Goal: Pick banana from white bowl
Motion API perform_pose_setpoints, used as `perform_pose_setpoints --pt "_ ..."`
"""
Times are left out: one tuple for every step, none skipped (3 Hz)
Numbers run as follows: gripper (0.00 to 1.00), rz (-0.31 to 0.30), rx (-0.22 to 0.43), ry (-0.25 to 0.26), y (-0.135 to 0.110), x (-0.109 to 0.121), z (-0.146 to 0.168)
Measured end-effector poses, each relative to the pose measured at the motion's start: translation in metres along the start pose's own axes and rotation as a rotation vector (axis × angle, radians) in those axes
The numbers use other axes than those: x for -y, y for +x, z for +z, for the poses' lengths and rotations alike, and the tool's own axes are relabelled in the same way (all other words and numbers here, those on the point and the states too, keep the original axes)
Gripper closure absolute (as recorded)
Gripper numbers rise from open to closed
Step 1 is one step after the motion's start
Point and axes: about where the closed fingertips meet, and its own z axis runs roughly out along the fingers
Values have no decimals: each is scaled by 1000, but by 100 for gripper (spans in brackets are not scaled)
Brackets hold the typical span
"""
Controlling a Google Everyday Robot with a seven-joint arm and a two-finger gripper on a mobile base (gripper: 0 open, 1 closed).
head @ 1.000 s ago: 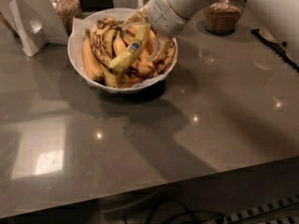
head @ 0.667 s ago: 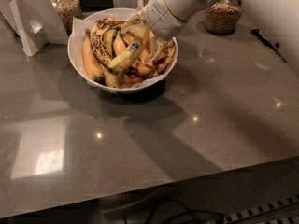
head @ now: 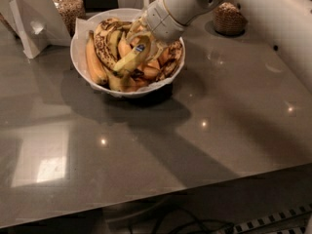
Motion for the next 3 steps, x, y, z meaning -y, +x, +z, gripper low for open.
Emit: perform_pose_setpoints --pt "82 -6 2 -2 -1 1 1" --pt "100 -19 -6 -7 -6 3 -5" --pt "100 -37 -29 -8 -10 9 -24"
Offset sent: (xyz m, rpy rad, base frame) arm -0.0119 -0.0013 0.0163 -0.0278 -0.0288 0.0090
